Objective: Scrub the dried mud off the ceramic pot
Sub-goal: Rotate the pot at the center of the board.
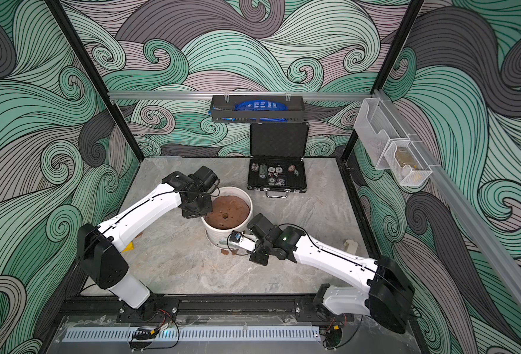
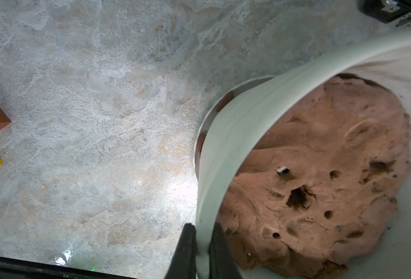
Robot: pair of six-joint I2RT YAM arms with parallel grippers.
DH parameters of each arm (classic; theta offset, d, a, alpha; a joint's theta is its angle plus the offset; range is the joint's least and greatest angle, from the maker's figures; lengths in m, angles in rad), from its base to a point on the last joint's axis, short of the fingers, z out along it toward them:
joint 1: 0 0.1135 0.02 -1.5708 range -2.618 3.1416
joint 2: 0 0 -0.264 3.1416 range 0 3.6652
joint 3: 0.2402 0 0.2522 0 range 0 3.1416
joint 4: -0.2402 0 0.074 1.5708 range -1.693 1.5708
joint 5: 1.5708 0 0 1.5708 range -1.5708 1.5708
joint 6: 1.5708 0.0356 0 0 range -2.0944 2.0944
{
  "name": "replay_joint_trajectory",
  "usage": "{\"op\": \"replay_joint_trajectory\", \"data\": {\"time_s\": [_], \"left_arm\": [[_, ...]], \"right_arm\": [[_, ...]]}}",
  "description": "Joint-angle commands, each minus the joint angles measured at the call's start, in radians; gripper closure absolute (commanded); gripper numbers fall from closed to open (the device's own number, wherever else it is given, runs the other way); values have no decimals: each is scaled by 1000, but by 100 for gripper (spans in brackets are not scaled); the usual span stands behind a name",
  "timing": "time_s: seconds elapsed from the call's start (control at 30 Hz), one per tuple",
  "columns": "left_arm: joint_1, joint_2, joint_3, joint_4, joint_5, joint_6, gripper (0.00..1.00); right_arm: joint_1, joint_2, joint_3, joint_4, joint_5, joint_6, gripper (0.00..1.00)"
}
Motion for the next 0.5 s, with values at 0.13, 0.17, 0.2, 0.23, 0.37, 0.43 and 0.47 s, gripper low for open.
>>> {"op": "replay_joint_trajectory", "data": {"time_s": [0.13, 0.17, 0.2, 0.23, 0.37, 0.43, 0.47], "left_arm": [[-9, 40, 27, -19, 10, 46, 94], [-9, 43, 27, -19, 9, 50, 94], [-9, 43, 29, -19, 9, 53, 94], [-8, 44, 30, -19, 9, 56, 94], [-9, 47, 38, -19, 14, 70, 94], [-9, 48, 36, -18, 14, 74, 94], [-9, 49, 36, -16, 13, 78, 94]], "right_arm": [[-1, 64, -2, 44, 48, 41, 100], [-1, 66, -7, 52, 50, 44, 100], [-2, 71, -10, 55, 59, 47, 100], [-2, 81, -14, 54, 73, 51, 100], [-14, 102, -16, 48, 99, 55, 100], [-14, 116, -17, 48, 106, 48, 100], [-10, 126, -16, 44, 109, 39, 100]]}}
